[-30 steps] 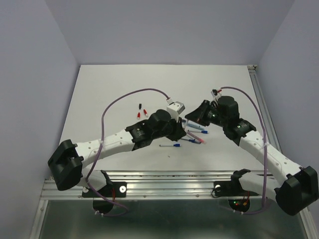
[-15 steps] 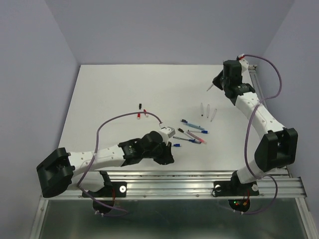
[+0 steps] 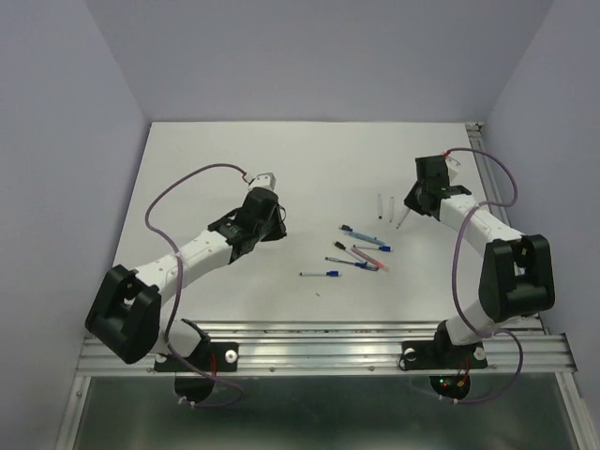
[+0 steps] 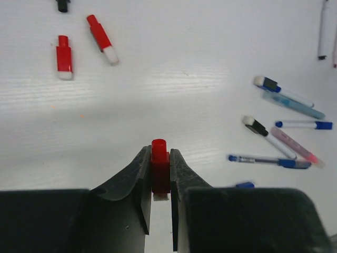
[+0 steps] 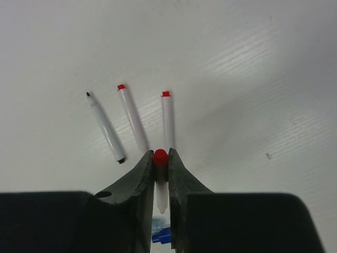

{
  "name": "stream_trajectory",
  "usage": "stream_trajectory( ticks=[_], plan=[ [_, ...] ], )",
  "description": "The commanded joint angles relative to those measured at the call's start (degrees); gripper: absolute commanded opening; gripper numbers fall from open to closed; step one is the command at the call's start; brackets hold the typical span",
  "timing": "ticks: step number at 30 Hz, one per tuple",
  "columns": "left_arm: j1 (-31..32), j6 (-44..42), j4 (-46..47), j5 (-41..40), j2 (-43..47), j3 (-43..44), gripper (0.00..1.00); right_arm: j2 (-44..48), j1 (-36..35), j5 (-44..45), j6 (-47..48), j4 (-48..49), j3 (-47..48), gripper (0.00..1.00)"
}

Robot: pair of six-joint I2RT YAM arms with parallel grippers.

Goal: Open the pen caps

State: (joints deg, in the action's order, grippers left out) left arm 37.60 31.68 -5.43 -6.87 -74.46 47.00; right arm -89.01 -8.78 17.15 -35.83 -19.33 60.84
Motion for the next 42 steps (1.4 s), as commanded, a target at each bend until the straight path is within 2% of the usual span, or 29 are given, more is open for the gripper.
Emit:
stream_trajectory(
  ticks=[1,5,11,19,22,25,26,28,34,38,40,42],
  plan=[
    [-3.23,-4.08,-2.99,-5.24,-6.91,5.80,0.09,-0.01,2.26,0.88,0.06,1.23,-2.39,0.01],
    [-5.35,-3.91,-3.88,-5.17,-12.27,8.37,0.15,-2.74,3.85,0.08,0.94,0.87,-2.04,0.01],
    [-7.46,-3.03,-5.11,-5.69,-19.57,10.21,0.15,-7.65,4.47,0.25,2.61,-0.09,0.41,0.01],
    [-9.57,-2.59,-5.38,-6.84,-24.33,13.19,0.19,-13.11,4.56,-2.90,-0.19,1.93,1.56,0.02],
    [-9.92,-2.33,-5.73,-7.19,-26.00,14.34,0.27,-14.08,4.47,-4.22,-2.92,3.07,1.47,0.08],
    [-10.18,-1.98,-5.73,-7.45,-26.88,14.69,0.36,-14.87,4.56,-4.67,-4.32,2.81,2.18,0.09],
    [-10.18,-1.89,-5.73,-7.37,-26.97,14.78,0.37,-14.87,4.56,-4.41,-4.68,2.37,2.44,0.11],
    [-10.27,-1.71,-5.82,-7.19,-27.15,14.87,0.42,-14.79,4.47,-4.05,-5.56,1.76,2.62,0.21],
    [-10.27,-1.45,-5.91,-5.61,-26.71,14.70,0.51,-13.21,4.56,-3.70,-6.35,0.44,2.62,0.32],
    [-10.27,-1.54,-6.00,-4.21,-24.34,14.26,0.59,-10.67,4.56,-3.44,-6.44,-0.44,2.00,0.49],
    [-10.18,-1.71,-6.17,-3.59,-22.94,13.91,0.63,-9.43,4.47,-3.61,-6.35,-1.23,2.00,0.52],
    [-10.10,-1.54,-6.26,-2.97,-20.12,12.94,0.70,-6.63,4.56,-4.14,-5.83,-1.94,1.74,0.60]
  ],
)
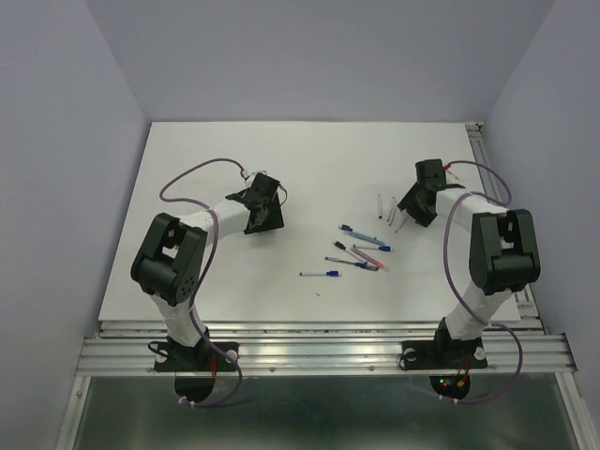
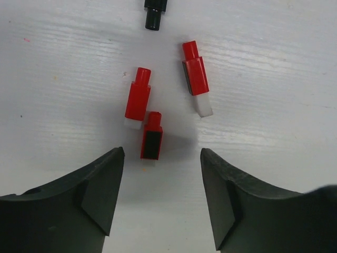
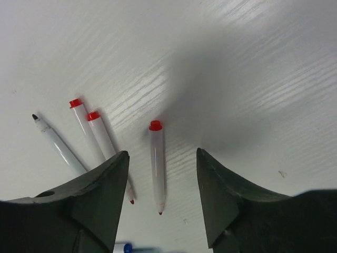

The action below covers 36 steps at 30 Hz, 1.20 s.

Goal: Open the pen caps

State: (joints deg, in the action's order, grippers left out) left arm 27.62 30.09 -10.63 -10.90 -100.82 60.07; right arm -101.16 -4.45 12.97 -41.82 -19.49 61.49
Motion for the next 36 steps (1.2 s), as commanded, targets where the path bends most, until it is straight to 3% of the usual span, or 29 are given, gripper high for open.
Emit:
stream_trajectory(
  ticks=[1,2,5,6,7,11,18,23,31,33,34,36],
  plan=[
    [-0.11,0.23,-0.97,1.40,7.29,-0.83,0.73,6.67,0.23,0.04,0.42,-2.05,0.47,0.61],
    [-0.11,0.50,-1.06,1.84,9.56,-1.27,0.84,7.81,0.23,-0.40,0.69,-2.48,0.03,0.64],
    [0.24,1.55,-0.88,3.51,14.04,-3.03,0.99,13.96,0.23,-2.42,2.79,-2.58,-2.42,0.82],
    [0.51,1.82,-0.97,3.69,15.20,-3.55,0.99,15.54,0.14,-3.21,3.23,-2.49,-3.22,0.88],
    [0.77,2.95,-0.88,3.78,16.17,-4.08,0.99,16.95,0.14,-4.17,4.37,-2.49,-4.01,1.00],
    [2.52,6.64,-2.89,5.80,20.91,-7.59,0.99,26.34,0.23,-11.28,5.79,-1.26,-10.76,1.00],
    [10.69,19.29,-10.46,7.73,23.30,-11.99,0.99,38.30,0.14,-10.43,3.60,-2.05,-19.64,1.00],
    [19.91,29.40,-12.04,7.12,21.63,-12.53,0.99,41.22,0.14,-9.20,3.06,-3.71,-20.98,1.00],
    [21.86,35.83,-12.92,7.03,15.39,-9.64,0.99,44.47,0.14,-8.66,3.76,-4.77,-22.56,1.00],
    [21.95,35.83,-13.10,7.12,13.89,-8.66,0.99,45.79,0.05,-12.69,7.69,-2.41,-23.35,1.00],
    [21.95,35.74,-13.27,6.59,13.72,-8.22,0.99,46.66,-0.03,-20.28,9.81,0.21,-23.61,1.00],
    [21.95,35.83,-13.80,5.80,14.15,-7.78,0.99,47.89,-0.56,-27.18,14.47,2.51,-24.05,1.00]
  ],
)
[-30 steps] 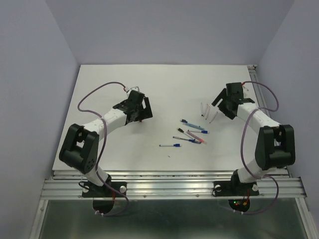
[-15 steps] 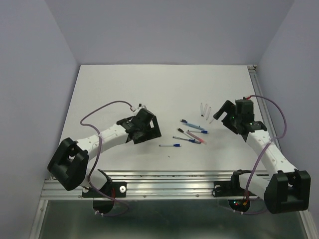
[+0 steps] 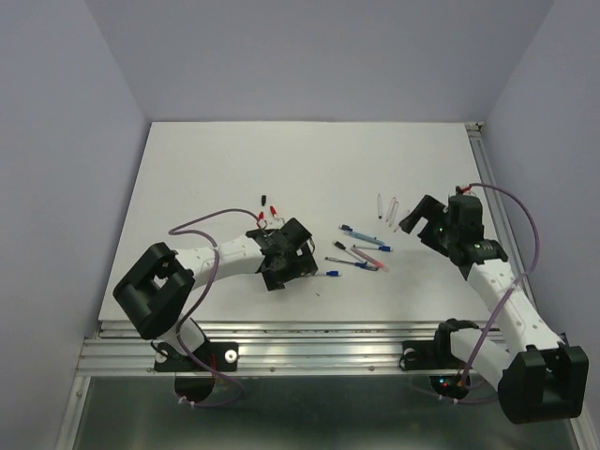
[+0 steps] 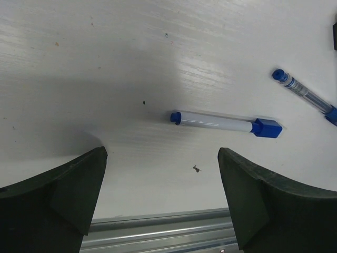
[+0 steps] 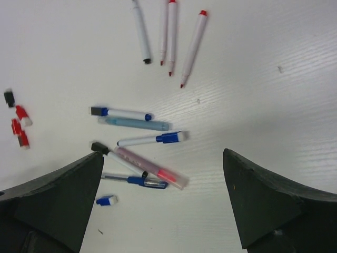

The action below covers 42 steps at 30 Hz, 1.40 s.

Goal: Open the pen caps

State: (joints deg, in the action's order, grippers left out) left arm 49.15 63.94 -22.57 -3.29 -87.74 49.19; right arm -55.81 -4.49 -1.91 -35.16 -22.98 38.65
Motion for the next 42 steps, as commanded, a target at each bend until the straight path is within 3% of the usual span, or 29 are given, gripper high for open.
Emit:
stream_trajectory(
  ticks=[1,3,6,7,10,13,18,25,29,34,39,42],
  plan=[
    [0.42,2.32,-2.13,-3.03,1.17,3.11,0.99,3.07,-2.61,-14.76,10.26,6.54,-1.30,1.00],
    [0.25,2.33,-3.35,-4.18,2.22,2.93,0.99,4.04,-6.74,-15.57,11.68,8.47,-1.13,1.00],
    [-0.98,2.07,-5.64,-6.20,4.15,2.41,0.99,3.52,-20.61,-9.97,14.76,11.03,-0.60,1.00],
    [-1.59,1.98,-6.08,-7.42,4.94,2.05,0.99,0.91,-28.48,-7.95,17.20,10.94,0.62,1.00],
    [-6.41,0.32,-7.05,-7.87,8.46,-0.58,0.99,-4.38,-41.24,0.84,22.47,11.47,2.91,1.00],
    [-11.94,-2.23,-6.44,-7.43,12.41,-4.01,0.99,-12.20,-48.39,6.30,29.85,12.26,6.51,1.00],
    [-16.01,-3.38,-8.89,-10.94,17.16,-5.95,0.99,-27.64,-51.76,5.87,41.30,11.64,14.25,1.00],
    [-18.03,-4.70,-7.49,-9.89,20.77,-8.23,0.99,-37.60,-51.76,2.44,49.21,11.12,22.78,0.97],
    [-18.65,-5.58,-7.76,-10.25,21.39,-8.76,0.99,-42.17,-51.85,-0.63,50.71,7.26,26.12,0.83],
    [-19.88,-7.07,-7.67,-10.24,21.83,-9.02,0.99,-45.08,-51.85,1.56,50.63,7.43,26.12,0.69],
    [-20.40,-7.87,-7.49,-10.07,21.30,-9.20,0.99,-48.33,-51.76,1.56,50.54,6.90,26.82,0.66],
    [-20.67,-8.83,-6.79,-9.02,21.47,-9.64,0.99,-49.04,-51.76,1.12,50.01,7.07,26.47,0.50]
  ],
)
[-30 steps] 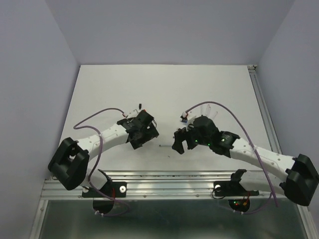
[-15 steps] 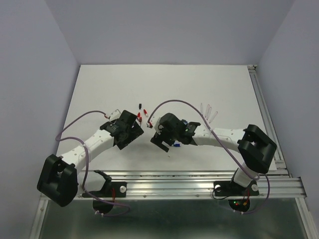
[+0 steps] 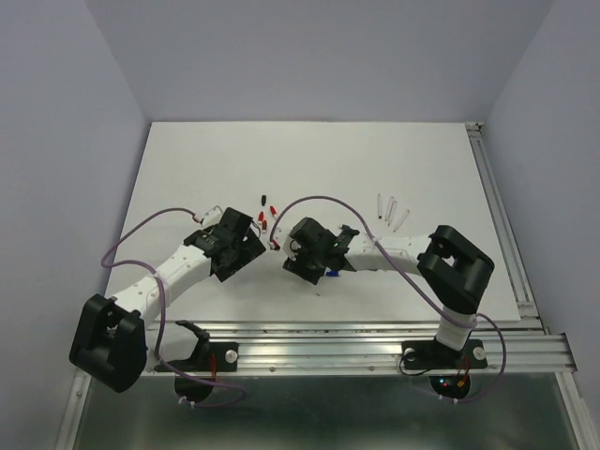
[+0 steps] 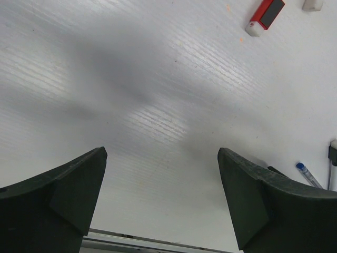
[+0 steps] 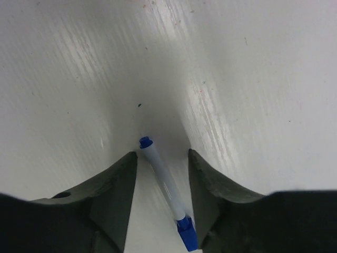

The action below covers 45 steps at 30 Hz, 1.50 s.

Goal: Open the pen caps

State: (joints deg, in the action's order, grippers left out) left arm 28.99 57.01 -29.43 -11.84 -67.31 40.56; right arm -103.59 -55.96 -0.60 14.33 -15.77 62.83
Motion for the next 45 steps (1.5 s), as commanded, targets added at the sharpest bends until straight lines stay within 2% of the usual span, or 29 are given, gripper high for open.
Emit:
stream_trajectory(
  ticks=[1,6,11,12,15,17,19,20,21,22,23,24,25,26,28,29,31,36,45],
  plan=[
    [-0.60,-1.99,0.25,-0.21,1.21,-1.00,0.99,-1.35,-0.37,-0.54,0.27,0.04,1.60,0.44],
    [-1.13,-2.52,0.16,-0.03,1.83,-1.44,0.99,-0.65,-0.37,-3.00,-2.37,1.44,-1.39,0.33],
    [-1.66,-3.40,-0.19,-0.03,2.79,-1.36,0.99,2.77,-0.37,-5.64,-7.11,4.60,-6.04,0.16],
    [-1.75,-4.18,-0.36,0.06,3.23,-1.36,0.99,3.48,-0.37,-4.94,-9.21,6.43,-7.70,0.09],
    [-1.66,-5.77,-0.02,1.46,4.81,-1.53,0.99,7.68,-0.55,-1.88,-13.26,10.65,-10.43,0.05],
    [-1.66,-7.17,0.60,2.78,6.22,-2.14,0.99,10.15,-0.81,0.24,-20.01,13.29,-11.67,0.01],
    [-1.75,-8.84,2.79,4.79,8.94,-2.85,0.99,13.67,-1.16,7.08,-25.55,15.33,-12.81,0.01],
    [-1.66,-10.24,3.93,6.54,9.82,-3.11,0.99,14.81,-1.25,9.11,-31.49,17.33,-13.25,0.01],
    [-1.49,-12.78,6.90,11.00,11.83,-3.72,0.99,17.34,-1.25,14.00,-34.77,18.48,-13.61,0.01],
    [-1.14,-13.76,8.76,13.83,13.15,-4.34,0.99,18.50,-1.17,17.96,-43.51,18.76,-14.04,0.01],
    [0.00,-15.77,13.04,18.29,15.78,-5.56,0.99,19.99,-1.16,25.14,-47.94,18.32,-14.48,0.01],
    [0.79,-15.79,15.34,20.60,17.20,-6.36,0.99,21.14,-1.25,25.21,-51.90,17.88,-14.66,0.01],
    [1.50,-16.75,17.28,22.45,18.34,-7.06,0.99,23.24,-1.17,30.61,-55.42,17.18,-14.66,0.01],
    [2.20,-17.02,19.22,24.30,19.48,-7.68,0.99,23.87,-1.16,32.75,-61.72,16.04,-14.58,0.01],
    [5.71,-17.29,25.45,29.05,21.95,-9.00,0.99,24.58,-1.16,37.50,-66.77,9.73,-12.56,0.01],
    [7.72,-17.37,27.04,29.50,22.48,-9.18,0.99,24.75,-1.16,38.91,-72.80,7.18,-11.68,0.01],
    [13.07,-17.55,29.17,27.93,23.01,-9.18,0.99,24.84,-1.25,40.77,-77.41,2.94,-10.01,0.01],
    [17.15,-18.95,34.08,25.28,18.20,-8.30,0.99,25.63,-1.34,38.14,-80.07,5.21,-10.53,0.01],
    [19.26,-22.56,34.26,25.28,10.80,-5.93,0.96,30.11,-1.34,33.40,-79.28,11.20,-12.73,0.02]
  ],
)
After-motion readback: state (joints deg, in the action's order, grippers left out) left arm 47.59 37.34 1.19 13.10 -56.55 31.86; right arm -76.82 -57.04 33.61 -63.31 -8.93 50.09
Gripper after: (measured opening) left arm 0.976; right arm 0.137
